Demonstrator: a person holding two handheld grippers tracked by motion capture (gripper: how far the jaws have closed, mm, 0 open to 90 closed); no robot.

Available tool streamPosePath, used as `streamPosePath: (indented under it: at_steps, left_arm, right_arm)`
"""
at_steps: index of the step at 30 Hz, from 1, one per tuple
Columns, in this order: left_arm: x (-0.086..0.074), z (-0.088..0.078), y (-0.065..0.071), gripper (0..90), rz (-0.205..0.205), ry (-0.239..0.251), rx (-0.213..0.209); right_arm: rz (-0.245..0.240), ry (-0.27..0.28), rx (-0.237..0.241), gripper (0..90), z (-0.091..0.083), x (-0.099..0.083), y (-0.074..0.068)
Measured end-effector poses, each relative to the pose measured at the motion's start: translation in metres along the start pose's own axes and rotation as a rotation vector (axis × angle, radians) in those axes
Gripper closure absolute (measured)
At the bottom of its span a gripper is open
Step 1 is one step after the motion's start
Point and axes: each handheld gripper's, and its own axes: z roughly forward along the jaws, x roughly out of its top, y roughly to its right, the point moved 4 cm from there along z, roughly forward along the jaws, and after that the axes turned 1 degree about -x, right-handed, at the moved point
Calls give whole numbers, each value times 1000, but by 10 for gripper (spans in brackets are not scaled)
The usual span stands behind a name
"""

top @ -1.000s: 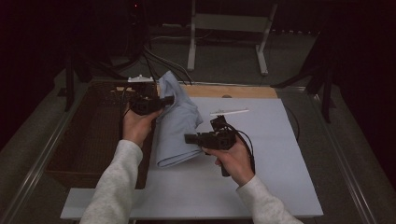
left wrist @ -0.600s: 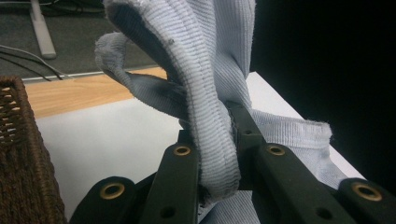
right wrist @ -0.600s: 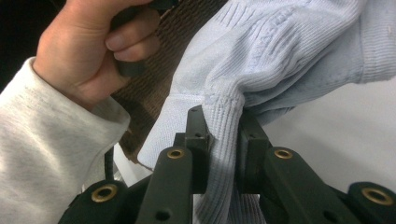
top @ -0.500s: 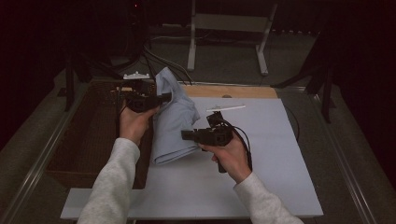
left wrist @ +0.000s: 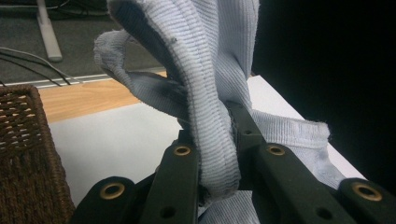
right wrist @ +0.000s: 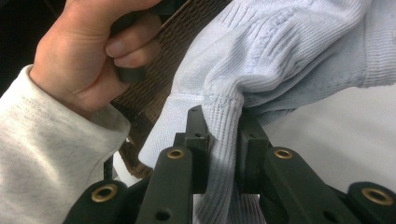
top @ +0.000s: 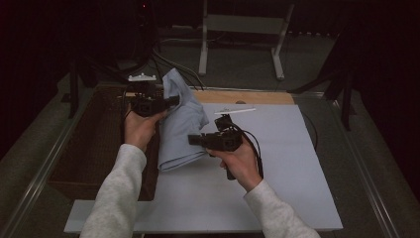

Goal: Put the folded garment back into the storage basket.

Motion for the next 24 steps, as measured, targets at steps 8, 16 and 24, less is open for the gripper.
streamPosePath:
  at_steps: [8,16,24]
  left_arm:
    - [4,-3,-3,834,-1,9,6]
    - [6,-5,-6,834,-5,12,12]
    - [8,-9,-8,834,-4,16,20]
  right_arm:
    - [1,5,-5,789,5,5,-1]
    - [-2,5,-8,789,11,10,-3]
    - [-11,8,-1,789,16,15,-10]
